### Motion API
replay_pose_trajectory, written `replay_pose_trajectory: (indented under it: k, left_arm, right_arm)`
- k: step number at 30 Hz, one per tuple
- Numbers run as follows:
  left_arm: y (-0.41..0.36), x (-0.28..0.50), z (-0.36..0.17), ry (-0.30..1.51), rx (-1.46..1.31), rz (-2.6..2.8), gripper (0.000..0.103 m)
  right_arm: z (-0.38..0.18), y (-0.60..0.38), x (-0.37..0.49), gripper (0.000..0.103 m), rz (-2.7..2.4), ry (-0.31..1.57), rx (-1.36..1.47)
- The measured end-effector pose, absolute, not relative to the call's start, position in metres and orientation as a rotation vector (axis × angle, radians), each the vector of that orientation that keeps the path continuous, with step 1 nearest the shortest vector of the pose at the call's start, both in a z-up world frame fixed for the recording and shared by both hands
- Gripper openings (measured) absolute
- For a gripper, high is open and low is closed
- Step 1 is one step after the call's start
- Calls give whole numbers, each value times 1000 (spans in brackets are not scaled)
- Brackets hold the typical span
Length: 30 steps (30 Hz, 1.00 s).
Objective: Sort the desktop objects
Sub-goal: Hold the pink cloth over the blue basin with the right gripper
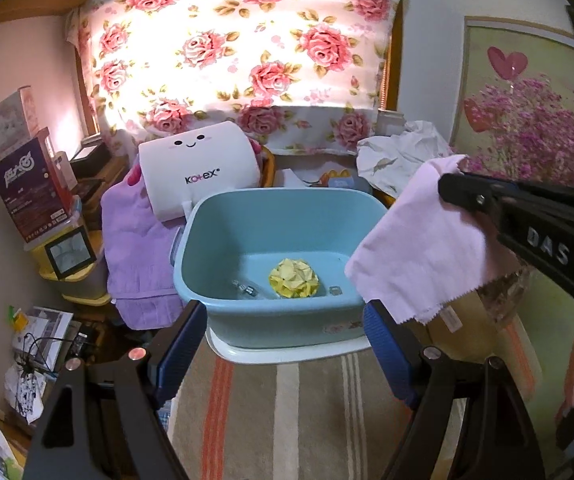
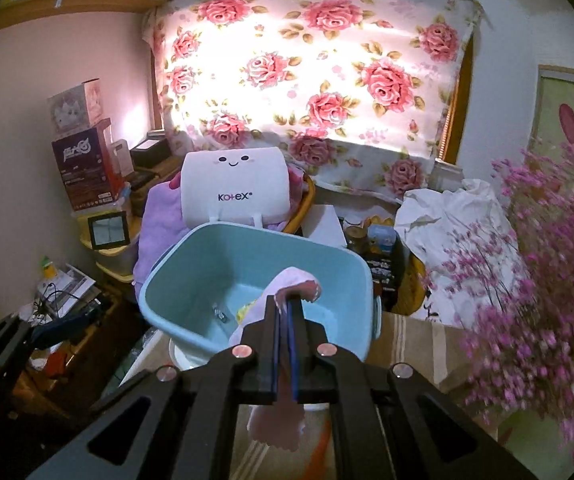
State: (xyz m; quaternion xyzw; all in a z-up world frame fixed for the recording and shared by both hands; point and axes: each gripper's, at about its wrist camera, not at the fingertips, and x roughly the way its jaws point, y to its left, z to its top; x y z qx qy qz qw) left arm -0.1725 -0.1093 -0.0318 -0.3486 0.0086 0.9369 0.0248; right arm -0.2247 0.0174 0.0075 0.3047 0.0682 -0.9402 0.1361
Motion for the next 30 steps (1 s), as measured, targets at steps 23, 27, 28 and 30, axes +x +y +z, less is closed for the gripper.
replay_pose_trajectory:
  k: [23,27,28,30]
  left_arm:
    - [-151,-204,-58,-86,-1239,3037,83]
    - [-157,-205,-62,-92,-1260,3044,83]
    - [-157,-205,-63,-95,-1265,3045,83]
    - [-159,-205,-65,-101,-1271,3046,83]
  right_arm:
    - [-56,-27,-349,2,-2557,243,970]
    - [-65,-33,-360,2,-2550,250,987]
    - [-67,-34,-362,2,-2550,252,989]
    - [-71,-36,-367,2,-2548,256,996]
